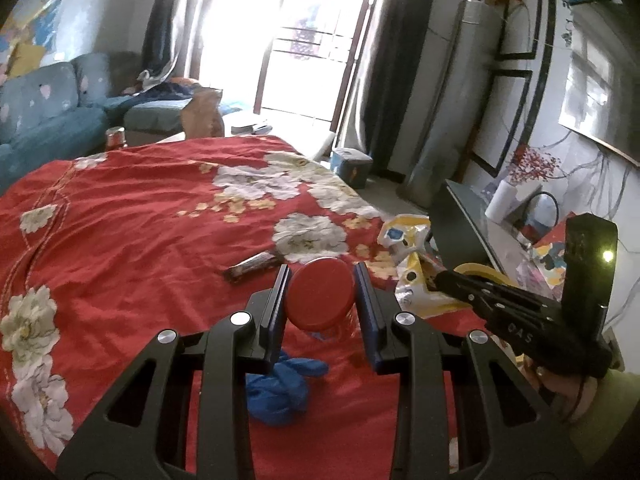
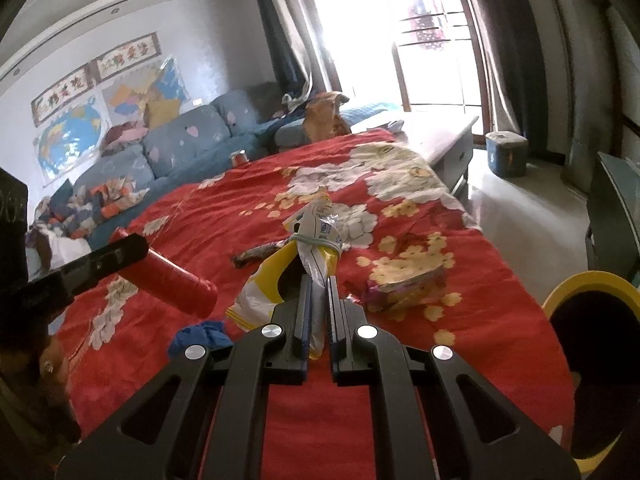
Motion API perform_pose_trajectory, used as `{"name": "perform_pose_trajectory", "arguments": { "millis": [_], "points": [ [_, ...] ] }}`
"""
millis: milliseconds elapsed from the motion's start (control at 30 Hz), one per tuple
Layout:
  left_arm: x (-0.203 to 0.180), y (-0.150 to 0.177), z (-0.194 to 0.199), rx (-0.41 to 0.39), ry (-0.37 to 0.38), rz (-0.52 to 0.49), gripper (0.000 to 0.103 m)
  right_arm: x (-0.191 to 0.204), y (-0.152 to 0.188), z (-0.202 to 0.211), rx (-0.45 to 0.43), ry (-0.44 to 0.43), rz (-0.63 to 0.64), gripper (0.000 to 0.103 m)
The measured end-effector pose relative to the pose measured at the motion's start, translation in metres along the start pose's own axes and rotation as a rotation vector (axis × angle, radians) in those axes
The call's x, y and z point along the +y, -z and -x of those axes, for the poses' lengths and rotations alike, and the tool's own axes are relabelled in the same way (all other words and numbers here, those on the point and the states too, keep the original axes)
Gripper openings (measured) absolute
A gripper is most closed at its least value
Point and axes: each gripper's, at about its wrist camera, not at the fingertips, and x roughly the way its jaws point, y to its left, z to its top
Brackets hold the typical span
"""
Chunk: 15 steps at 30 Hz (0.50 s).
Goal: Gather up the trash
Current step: 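Carry the red can and yellow-white wrapper with both tools over the bin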
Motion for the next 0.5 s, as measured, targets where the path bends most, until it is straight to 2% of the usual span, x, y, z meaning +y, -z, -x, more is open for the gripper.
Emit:
{"name": "perform_pose_trajectory", "arguments": {
  "millis": [500],
  "points": [
    [-0.050,-0.003,-0.015,0.006,0.077,-0.050,0.025,-0.041,-0.004,0.035,-0.072,0.073,-0.071,0.007]
  ]
}}
